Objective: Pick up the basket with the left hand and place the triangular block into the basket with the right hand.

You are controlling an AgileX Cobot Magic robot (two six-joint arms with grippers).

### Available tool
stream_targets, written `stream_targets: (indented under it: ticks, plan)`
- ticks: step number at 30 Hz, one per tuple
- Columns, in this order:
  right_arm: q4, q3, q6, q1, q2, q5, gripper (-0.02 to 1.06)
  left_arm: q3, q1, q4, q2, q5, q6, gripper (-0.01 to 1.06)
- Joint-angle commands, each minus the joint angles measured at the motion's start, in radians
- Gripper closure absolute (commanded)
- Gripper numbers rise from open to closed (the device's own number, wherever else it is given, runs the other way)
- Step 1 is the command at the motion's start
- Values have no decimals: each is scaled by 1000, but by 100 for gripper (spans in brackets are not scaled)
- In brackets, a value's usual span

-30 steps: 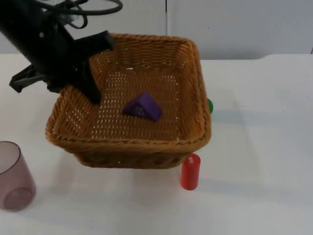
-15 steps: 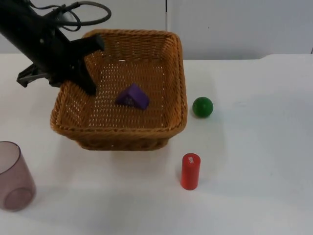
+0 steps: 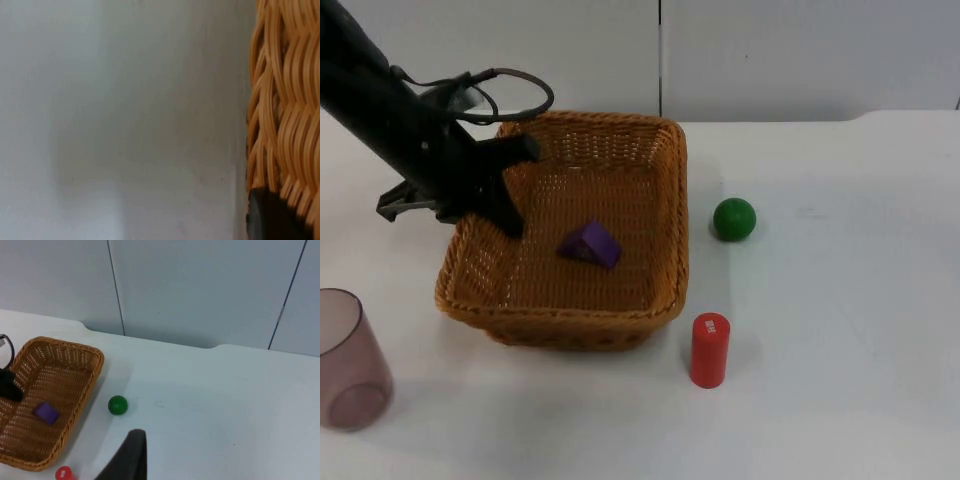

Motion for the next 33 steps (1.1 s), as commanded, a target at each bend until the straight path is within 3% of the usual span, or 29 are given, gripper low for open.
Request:
stream_targets:
  ticks: [1, 7, 33]
  plan:
    - [-6, -4, 7, -6, -5, 5, 0, -17, 13, -82, 7, 26, 31, 105]
    - [-6, -4, 14, -6, -5, 5, 0, -22, 25, -138, 15, 34, 57, 105]
    - [-6, -4, 25, -6, -5, 5, 0, -22, 25, -24, 31, 26, -3, 105]
